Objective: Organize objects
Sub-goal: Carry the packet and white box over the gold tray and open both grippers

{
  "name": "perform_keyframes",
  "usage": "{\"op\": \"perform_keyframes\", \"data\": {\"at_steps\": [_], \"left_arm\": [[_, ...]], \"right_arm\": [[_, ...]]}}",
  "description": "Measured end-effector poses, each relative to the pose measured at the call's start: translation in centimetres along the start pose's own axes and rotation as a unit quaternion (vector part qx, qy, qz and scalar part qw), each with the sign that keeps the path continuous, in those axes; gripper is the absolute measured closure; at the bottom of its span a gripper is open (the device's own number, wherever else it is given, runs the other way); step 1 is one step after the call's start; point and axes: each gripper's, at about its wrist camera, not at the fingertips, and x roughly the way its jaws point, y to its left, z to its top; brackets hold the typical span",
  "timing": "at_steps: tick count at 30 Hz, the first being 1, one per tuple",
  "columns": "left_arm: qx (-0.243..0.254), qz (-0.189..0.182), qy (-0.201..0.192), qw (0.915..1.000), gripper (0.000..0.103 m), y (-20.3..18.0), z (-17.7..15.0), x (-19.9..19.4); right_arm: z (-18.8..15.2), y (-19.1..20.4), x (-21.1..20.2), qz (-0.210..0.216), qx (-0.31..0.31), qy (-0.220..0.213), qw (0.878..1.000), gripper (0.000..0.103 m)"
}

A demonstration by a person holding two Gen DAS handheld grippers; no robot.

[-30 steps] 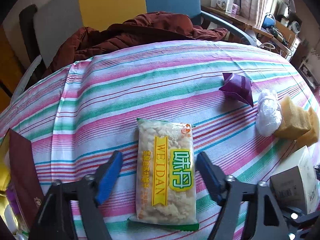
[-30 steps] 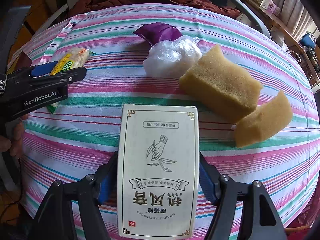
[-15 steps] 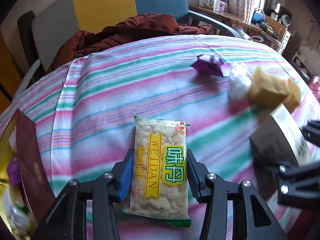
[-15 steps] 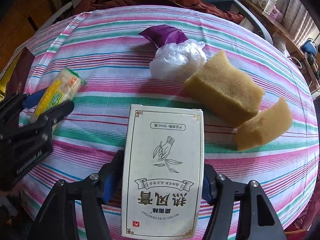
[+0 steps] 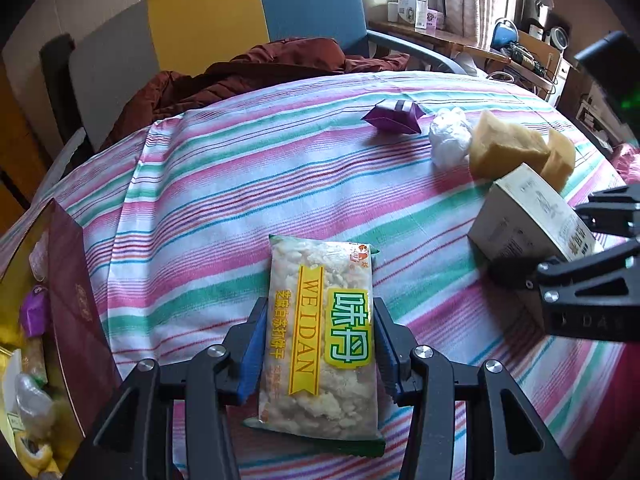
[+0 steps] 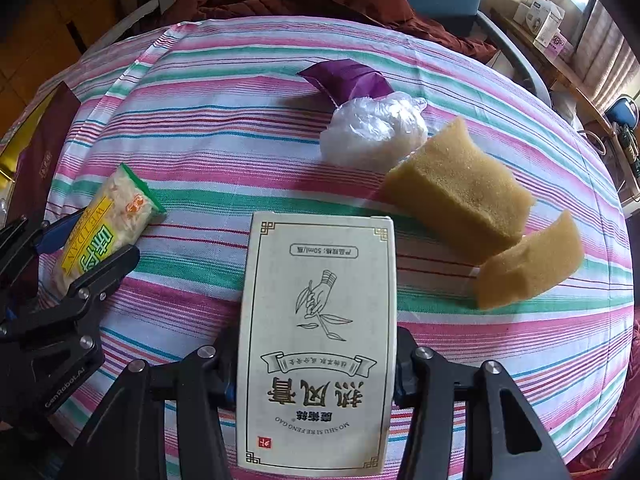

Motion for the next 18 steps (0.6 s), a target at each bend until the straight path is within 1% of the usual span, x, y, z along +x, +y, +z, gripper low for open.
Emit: {"op": "perform_keyframes", "data": {"at_steps": [8, 10, 12, 15, 18], "left_arm": [[0.01, -0.012, 0.002, 0.9999, 0.054, -0.3, -1.7, -1.5], [0.017, -0.019, 0.004, 0.9997, 0.054, -0.5, -2.2, -2.0], [0.017, -0.038, 0.009, 0.9991, 0.055, -0.4, -2.8, -2.6], [0.016, -0.058, 0.013, 0.9981, 0.055, -0.6, -3.4, -3.5], [0.016, -0.075, 0.003, 0.997, 0.055, -0.7, -3.6, -5.0]], "right_arm": [[0.1, 0.0, -0.2, -0.007, -0.004, -0.005, 1.0, 0.051], [0.1, -0.1, -0.3, -0.001, -0.001, -0.005, 1.0, 0.051], [0.1, -0.1, -0.3, 0.006, -0.002, -0.005, 1.0, 0.051], [0.2, 0.4, -0.4, 0.004, -0.005, -0.005, 1.0, 0.051], [0.2, 0.3, -0.3, 0.005, -0.003, -0.004, 1.0, 0.051]]}}
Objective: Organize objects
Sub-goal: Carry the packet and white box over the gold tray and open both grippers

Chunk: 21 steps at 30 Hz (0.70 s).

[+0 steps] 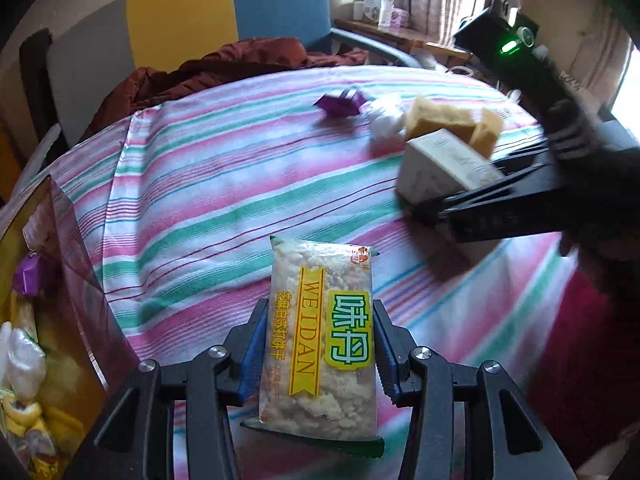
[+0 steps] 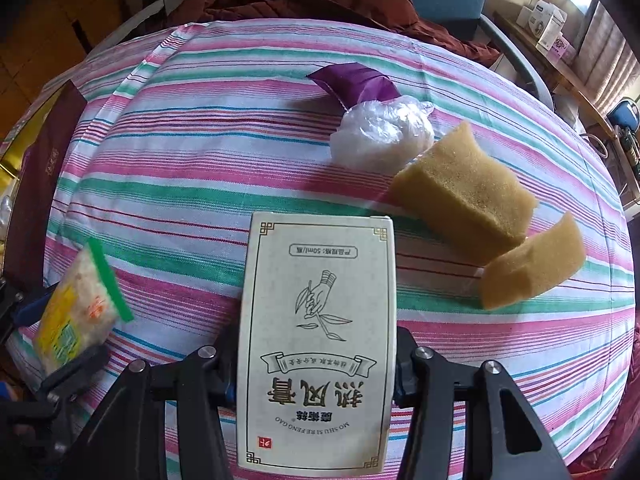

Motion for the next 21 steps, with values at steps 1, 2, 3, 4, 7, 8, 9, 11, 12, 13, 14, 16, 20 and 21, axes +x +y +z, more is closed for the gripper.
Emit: {"op": "perform_keyframes", "data": {"at_steps": [1, 2, 3, 4, 7, 8, 9, 11, 12, 13, 14, 16, 20, 21], "left_arm": [[0.002, -0.005, -0.008, 1.0, 0.055, -0.1, 0.0, -0.8], [0.003, -0.008, -0.014, 0.9999, 0.055, -0.2, 0.0, -1.4], [0.002, -0.01, -0.019, 0.9998, 0.055, -0.2, 0.1, -2.1], [-0.002, -0.014, -0.026, 0.9996, 0.055, -0.1, 0.1, -2.8], [-0.013, -0.018, -0.05, 0.9985, 0.055, 0.5, 0.4, -5.2], [-0.016, -0.016, -0.058, 0.998, 0.055, 0.8, 0.4, -5.9], [-0.021, -0.013, -0.067, 0.9975, 0.055, 1.2, 0.5, -6.7], [-0.029, -0.004, -0.078, 0.9965, 0.055, 2.1, 0.5, -7.8], [-0.034, 0.002, -0.084, 0.9959, 0.055, 2.5, 0.5, -8.3], [-0.041, 0.011, -0.09, 0.995, 0.055, 3.1, 0.5, -8.9], [-0.046, 0.018, -0.092, 0.9945, 0.055, 3.6, 0.4, -9.1], [-0.059, 0.032, -0.098, 0.9929, 0.055, 4.6, 0.3, -9.8], [-0.079, 0.06, -0.11, 0.989, 0.055, 6.6, -0.2, -10.8], [-0.085, 0.066, -0.112, 0.9879, 0.055, 7.1, -0.4, -11.1]], "right_arm": [[0.0, 0.0, 0.0, 0.0, 0.0, 0.0, 1.0, 0.051], [0.1, -0.1, 0.1, 0.001, 0.001, 0.001, 1.0, 0.051], [0.1, -0.2, 0.1, 0.002, 0.002, 0.002, 1.0, 0.051], [0.1, -0.2, 0.1, 0.002, 0.003, 0.002, 1.0, 0.051], [0.2, -0.1, 0.1, -0.005, -0.002, 0.004, 1.0, 0.051], [0.2, 0.0, 0.1, -0.007, -0.003, 0.004, 1.0, 0.051], [0.3, 0.1, 0.1, -0.009, -0.005, 0.005, 1.0, 0.051], [0.3, 0.2, 0.0, -0.014, -0.007, 0.009, 1.0, 0.051], [0.3, 0.5, -0.1, -0.016, -0.007, 0.011, 1.0, 0.051], [0.2, 0.8, -0.3, -0.016, -0.011, 0.013, 1.0, 0.051], [0.2, 1.2, -0.4, -0.014, -0.015, 0.013, 1.0, 0.051], [0.0, 2.2, -0.6, -0.001, -0.023, 0.014, 1.0, 0.051], [-1.8, 6.3, -1.7, 0.019, -0.039, -0.004, 0.999, 0.051], [-2.3, 7.0, -2.1, 0.028, -0.038, -0.013, 0.999, 0.051]]}}
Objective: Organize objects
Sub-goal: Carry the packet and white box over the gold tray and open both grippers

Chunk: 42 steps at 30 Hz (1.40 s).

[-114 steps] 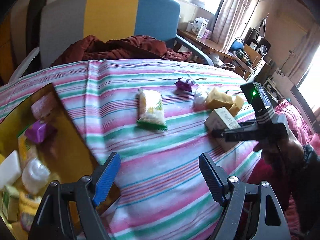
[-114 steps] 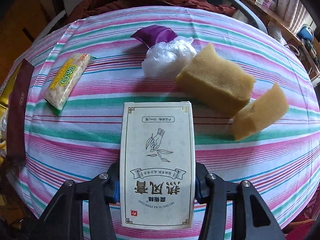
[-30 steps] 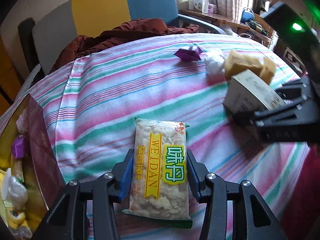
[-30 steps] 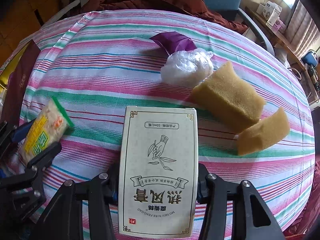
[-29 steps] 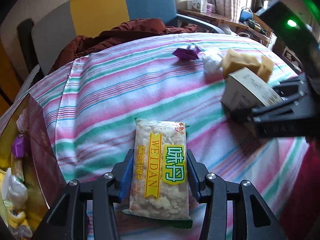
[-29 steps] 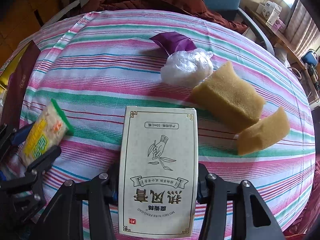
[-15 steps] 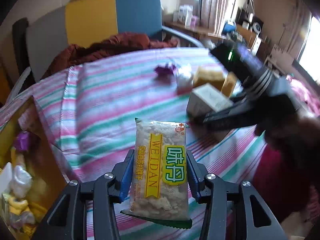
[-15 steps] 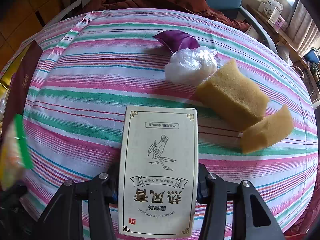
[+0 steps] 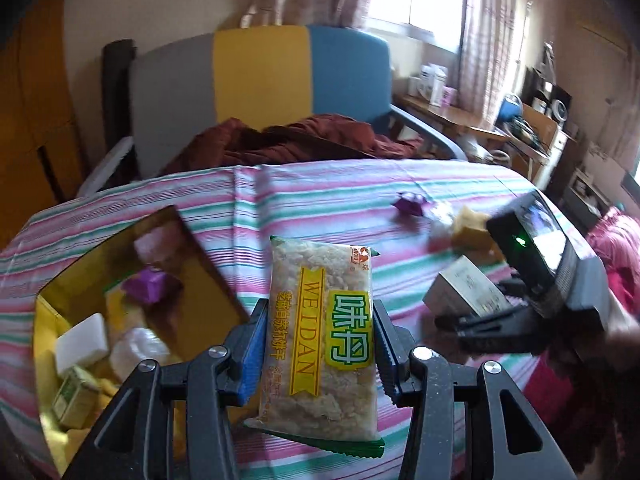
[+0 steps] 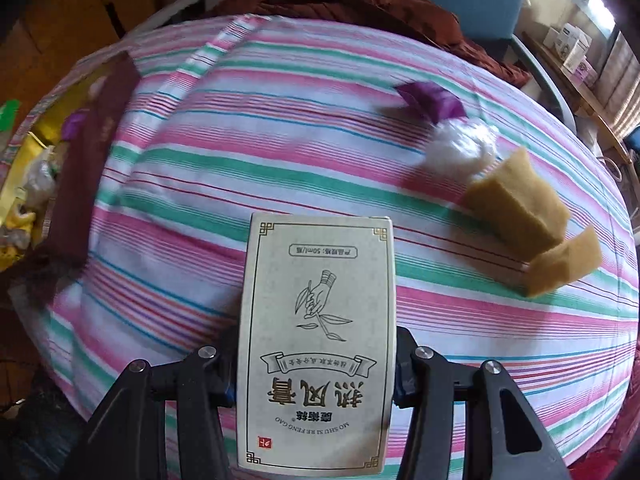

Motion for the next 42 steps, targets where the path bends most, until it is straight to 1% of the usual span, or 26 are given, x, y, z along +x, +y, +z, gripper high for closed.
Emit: {"op": "perform_keyframes", "data": {"at_steps": [1, 2, 4, 6, 7, 10, 13, 23, 28, 34, 38, 42], "left_arm": [[-0.005, 0.009, -0.002, 0.9999, 0.055, 0.5, -0.1, -0.3], [-0.009, 0.015, -0.005, 0.9998, 0.055, 1.0, -0.2, -0.4], [-0.016, 0.031, -0.01, 0.9993, 0.054, 2.0, -0.2, -0.8], [-0.022, 0.046, -0.013, 0.9986, 0.054, 3.0, -0.3, -1.0], [-0.028, 0.05, -0.014, 0.9983, 0.054, 3.6, -0.3, -1.2], [-0.04, 0.067, -0.018, 0.9968, 0.054, 5.1, -0.7, -1.8], [-0.051, 0.085, -0.018, 0.9949, 0.054, 6.6, -1.2, -2.2], [-0.062, 0.14, -0.03, 0.9878, 0.054, 9.4, -2.8, -3.7], [-0.075, 0.151, -0.027, 0.9853, 0.054, 10.8, -3.4, -4.1], [-0.09, 0.161, -0.02, 0.9827, 0.054, 12.3, -4.3, -4.3], [-0.103, 0.161, -0.013, 0.9815, 0.054, 13.3, -5.0, -4.3], [-0.13, 0.151, -0.004, 0.98, 0.054, 14.8, -5.9, -4.3]], "right_arm": [[-0.1, 0.4, -0.2, 0.008, 0.002, -0.009, 1.0, 0.051], [2.1, -2.0, 1.1, 0.014, 0.002, -0.014, 1.0, 0.051], [1.6, -0.5, 0.1, 0.028, 0.003, -0.03, 0.999, 0.051], [1.9, 1.7, -0.8, 0.042, -0.001, -0.044, 0.998, 0.051], [1.8, 3.4, -1.7, 0.045, -0.003, -0.049, 0.998, 0.051], [2.6, 4.9, -2.2, 0.06, -0.013, -0.068, 0.996, 0.051], [2.6, 7.1, -3.7, 0.073, -0.024, -0.081, 0.994, 0.051], [3.8, 12.2, -5.6, 0.125, -0.055, -0.101, 0.986, 0.051], [4.3, 14.4, -6.0, 0.142, -0.077, -0.103, 0.982, 0.051], [5.0, 16.4, -6.1, 0.153, -0.096, -0.103, 0.978, 0.051], [5.4, 17.5, -6.2, 0.155, -0.106, -0.103, 0.977, 0.051], [5.7, 18.2, -6.2, 0.153, -0.115, -0.103, 0.976, 0.051]]}}
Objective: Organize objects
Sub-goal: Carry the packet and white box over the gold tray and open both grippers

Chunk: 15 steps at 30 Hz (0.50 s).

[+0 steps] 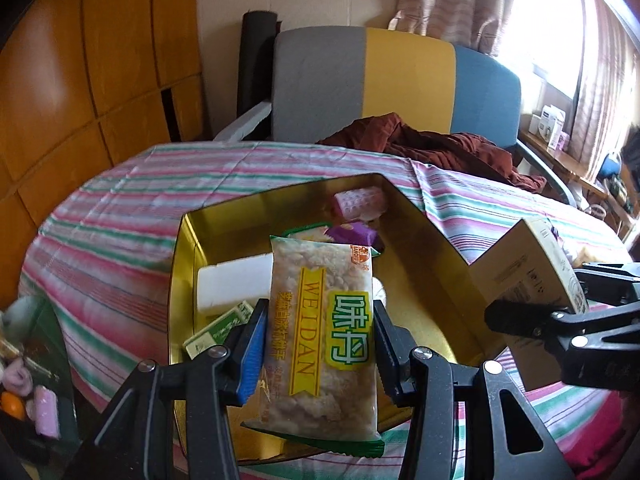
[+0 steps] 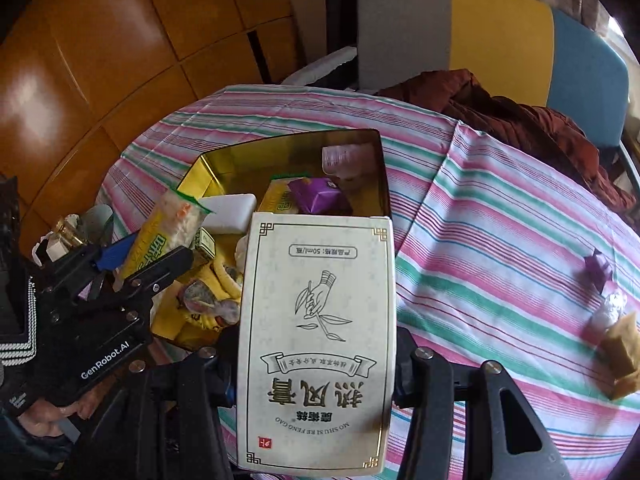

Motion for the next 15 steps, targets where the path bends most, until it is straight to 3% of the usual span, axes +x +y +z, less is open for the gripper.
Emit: {"op": "perform_keyframes", "data": {"at_steps": [15], "left_arm": [[-0.082, 0.003, 0.019, 0.9964, 0.054, 6.0, -0.9, 0.5]], "right_arm": [[1.5, 0.4, 2.2, -0.016, -0.013, 0.019, 1.0, 0.051]]}}
